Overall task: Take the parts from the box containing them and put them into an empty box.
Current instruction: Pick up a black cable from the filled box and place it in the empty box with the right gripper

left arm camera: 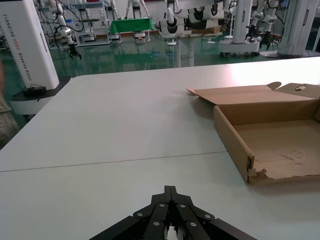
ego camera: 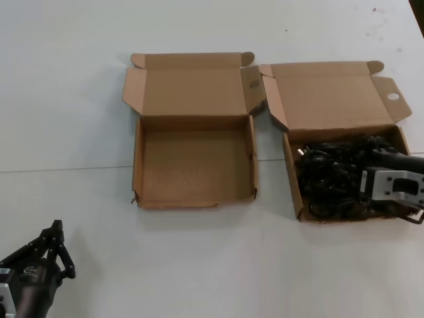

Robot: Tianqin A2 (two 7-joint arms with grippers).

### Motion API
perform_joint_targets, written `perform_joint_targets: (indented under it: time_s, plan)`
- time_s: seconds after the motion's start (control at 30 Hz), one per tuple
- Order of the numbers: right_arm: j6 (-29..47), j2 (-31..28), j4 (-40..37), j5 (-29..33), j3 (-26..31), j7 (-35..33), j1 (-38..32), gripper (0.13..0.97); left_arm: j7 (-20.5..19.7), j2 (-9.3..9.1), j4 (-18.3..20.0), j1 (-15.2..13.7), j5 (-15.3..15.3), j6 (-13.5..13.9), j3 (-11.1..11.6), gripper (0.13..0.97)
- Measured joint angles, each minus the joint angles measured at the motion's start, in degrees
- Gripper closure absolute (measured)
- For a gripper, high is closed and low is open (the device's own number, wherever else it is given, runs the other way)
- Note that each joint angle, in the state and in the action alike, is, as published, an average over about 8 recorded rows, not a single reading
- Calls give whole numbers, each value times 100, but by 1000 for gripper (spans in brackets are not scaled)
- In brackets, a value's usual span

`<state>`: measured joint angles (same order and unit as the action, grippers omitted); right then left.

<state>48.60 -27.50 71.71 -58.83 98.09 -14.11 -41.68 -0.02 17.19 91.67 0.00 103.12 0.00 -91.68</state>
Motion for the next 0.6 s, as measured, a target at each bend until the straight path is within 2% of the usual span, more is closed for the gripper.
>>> perform_joint_targets:
  time_s: [0.17, 0.4, 0.6]
  plan:
    - [-63, -98, 3, -103, 112, 0, -21, 859, 0, 0, 0, 0, 0, 0, 0, 941]
    - [-27, -239, 194, -115, 197, 0, 22, 896, 0, 0, 0, 0, 0, 0, 0, 941]
    - [241, -311, 675, 56, 75, 0, 114, 909, 0, 0, 0, 0, 0, 0, 0, 941]
